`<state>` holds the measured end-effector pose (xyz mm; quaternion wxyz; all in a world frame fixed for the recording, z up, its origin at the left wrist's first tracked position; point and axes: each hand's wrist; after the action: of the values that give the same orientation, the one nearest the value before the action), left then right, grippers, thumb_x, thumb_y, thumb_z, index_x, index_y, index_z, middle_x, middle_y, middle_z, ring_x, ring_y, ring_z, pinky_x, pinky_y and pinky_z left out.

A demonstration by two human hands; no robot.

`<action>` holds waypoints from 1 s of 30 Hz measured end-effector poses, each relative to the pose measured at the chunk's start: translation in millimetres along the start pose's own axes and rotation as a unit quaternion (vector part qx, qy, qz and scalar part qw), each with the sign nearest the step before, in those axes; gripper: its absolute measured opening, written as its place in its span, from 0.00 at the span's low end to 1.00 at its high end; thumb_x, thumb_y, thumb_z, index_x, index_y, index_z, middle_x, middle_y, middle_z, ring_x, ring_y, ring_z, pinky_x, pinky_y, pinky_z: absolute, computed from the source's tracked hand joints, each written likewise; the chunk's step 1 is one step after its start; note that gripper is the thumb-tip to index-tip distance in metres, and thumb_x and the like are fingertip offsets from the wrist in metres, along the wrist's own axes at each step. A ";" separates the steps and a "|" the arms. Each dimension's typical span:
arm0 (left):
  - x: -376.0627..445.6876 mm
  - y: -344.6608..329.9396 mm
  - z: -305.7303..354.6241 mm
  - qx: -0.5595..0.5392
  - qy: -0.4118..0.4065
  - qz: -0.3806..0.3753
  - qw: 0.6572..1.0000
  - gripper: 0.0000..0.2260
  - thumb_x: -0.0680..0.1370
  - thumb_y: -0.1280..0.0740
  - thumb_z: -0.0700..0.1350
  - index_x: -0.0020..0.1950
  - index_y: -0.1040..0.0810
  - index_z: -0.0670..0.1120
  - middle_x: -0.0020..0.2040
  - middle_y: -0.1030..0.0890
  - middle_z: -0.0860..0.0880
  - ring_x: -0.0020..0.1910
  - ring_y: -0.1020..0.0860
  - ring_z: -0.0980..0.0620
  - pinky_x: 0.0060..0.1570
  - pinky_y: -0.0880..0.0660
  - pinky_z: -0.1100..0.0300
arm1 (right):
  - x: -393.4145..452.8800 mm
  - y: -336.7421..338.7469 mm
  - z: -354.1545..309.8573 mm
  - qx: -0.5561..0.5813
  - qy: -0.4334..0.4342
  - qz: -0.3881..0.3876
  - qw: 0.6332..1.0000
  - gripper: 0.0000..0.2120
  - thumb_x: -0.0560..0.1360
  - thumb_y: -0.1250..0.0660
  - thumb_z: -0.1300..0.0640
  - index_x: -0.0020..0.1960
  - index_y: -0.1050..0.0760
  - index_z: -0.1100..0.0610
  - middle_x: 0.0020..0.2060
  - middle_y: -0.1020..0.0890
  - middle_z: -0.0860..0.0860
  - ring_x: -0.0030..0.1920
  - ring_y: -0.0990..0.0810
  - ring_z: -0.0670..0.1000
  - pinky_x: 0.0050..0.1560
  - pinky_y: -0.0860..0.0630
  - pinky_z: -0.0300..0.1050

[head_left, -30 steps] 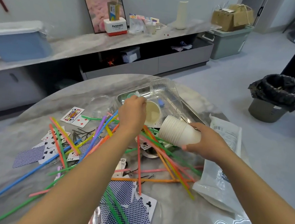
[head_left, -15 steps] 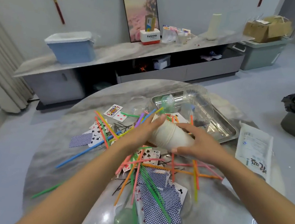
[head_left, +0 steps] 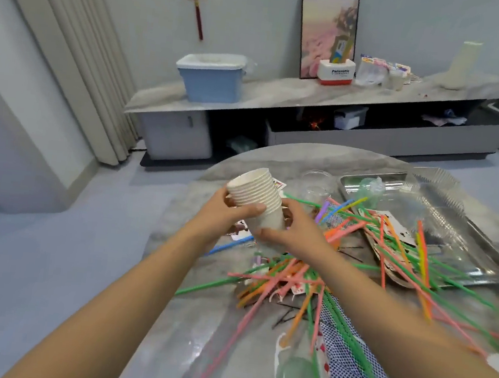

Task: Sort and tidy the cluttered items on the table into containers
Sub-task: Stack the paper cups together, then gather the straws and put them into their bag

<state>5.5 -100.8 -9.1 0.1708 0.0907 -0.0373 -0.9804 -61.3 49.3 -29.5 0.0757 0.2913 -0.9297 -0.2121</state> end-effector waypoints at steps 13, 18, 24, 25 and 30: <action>46.4 104.0 -64.8 0.005 0.013 0.115 0.993 0.31 0.70 0.27 0.36 0.68 0.36 0.48 0.57 0.25 0.53 0.55 0.24 0.52 0.45 0.24 0.59 | 95.4 -133.1 -1.7 0.070 -0.044 -0.117 0.990 0.24 0.75 0.33 0.59 0.69 0.34 0.54 0.52 0.25 0.51 0.54 0.25 0.50 0.55 0.27 0.45; 38.5 120.4 -85.1 0.043 0.038 0.155 0.986 0.35 0.65 0.24 0.42 0.67 0.38 0.51 0.57 0.26 0.52 0.56 0.24 0.49 0.56 0.23 0.48 | 93.2 -155.6 1.5 0.062 -0.057 -0.114 0.990 0.23 0.74 0.33 0.58 0.68 0.32 0.53 0.54 0.24 0.51 0.54 0.25 0.50 0.53 0.27 0.44; 21.1 116.9 -89.8 0.042 0.068 0.154 0.985 0.43 0.56 0.23 0.52 0.67 0.40 0.53 0.60 0.26 0.51 0.59 0.24 0.48 0.57 0.24 0.46 | 78.7 -160.4 0.2 0.018 -0.056 -0.126 0.990 0.26 0.74 0.33 0.59 0.71 0.34 0.54 0.62 0.25 0.52 0.61 0.26 0.51 0.60 0.29 0.43; 17.5 114.4 -88.2 0.038 0.068 0.152 0.985 0.43 0.60 0.22 0.48 0.70 0.41 0.51 0.60 0.26 0.50 0.59 0.25 0.48 0.58 0.24 0.48 | 76.1 -158.8 -0.6 0.016 -0.060 -0.128 0.990 0.27 0.74 0.33 0.59 0.72 0.35 0.53 0.63 0.26 0.52 0.62 0.26 0.52 0.61 0.29 0.45; -6.9 95.8 -78.0 0.059 0.166 0.152 0.973 0.18 0.73 0.27 0.45 0.57 0.30 0.43 0.49 0.23 0.45 0.48 0.24 0.47 0.45 0.25 0.53 | 54.8 -139.6 -6.8 0.007 -0.087 -0.119 0.989 0.30 0.73 0.30 0.54 0.72 0.37 0.54 0.63 0.28 0.54 0.62 0.26 0.53 0.61 0.27 0.51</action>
<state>58.2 -191.6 -74.4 0.3157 0.2557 -0.0795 -0.9103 -33.2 -87.8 -83.7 -0.0333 0.3809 -0.8930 -0.2375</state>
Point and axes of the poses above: each hand's wrist, its own x-axis towards the middle knuckle, its own y-axis out of the back of the hand, z = x × y
